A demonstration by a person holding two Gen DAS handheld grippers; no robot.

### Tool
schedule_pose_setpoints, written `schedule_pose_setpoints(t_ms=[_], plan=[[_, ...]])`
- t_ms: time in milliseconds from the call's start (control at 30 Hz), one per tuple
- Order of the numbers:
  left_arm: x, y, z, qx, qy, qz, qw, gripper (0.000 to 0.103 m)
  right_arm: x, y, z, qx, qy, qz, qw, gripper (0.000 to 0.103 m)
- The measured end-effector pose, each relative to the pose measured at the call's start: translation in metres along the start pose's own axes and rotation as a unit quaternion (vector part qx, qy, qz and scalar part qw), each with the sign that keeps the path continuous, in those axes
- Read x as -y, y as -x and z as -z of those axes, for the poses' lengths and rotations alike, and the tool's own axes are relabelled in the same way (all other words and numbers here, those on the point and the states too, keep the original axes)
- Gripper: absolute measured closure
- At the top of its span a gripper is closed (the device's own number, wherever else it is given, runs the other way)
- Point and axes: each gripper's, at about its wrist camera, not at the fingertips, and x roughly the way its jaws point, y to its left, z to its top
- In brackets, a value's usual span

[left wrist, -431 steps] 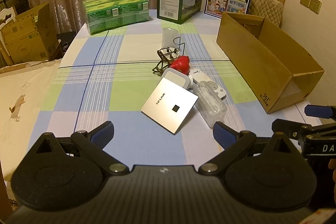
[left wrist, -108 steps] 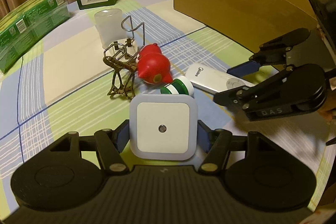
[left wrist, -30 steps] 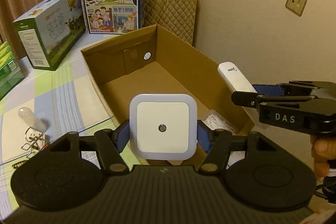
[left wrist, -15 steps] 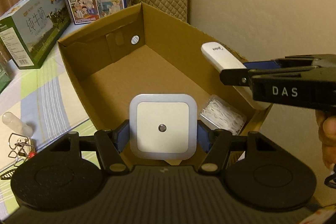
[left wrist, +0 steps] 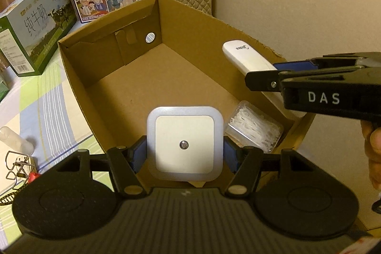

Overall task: Organize rigid objects
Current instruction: 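Open left tool over the box dropping night light while right tool releases remote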

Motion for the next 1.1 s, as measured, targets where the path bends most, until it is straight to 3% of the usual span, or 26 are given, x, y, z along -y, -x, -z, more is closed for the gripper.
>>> schedule_pose_setpoints(t_ms=[1100], plan=[[-0.015,0.035,0.003,0.032,0.015,-0.017,0.9992,0.044,-0.018,0.004,0.004,0.001,0.001,-0.021,1.0,0.065]])
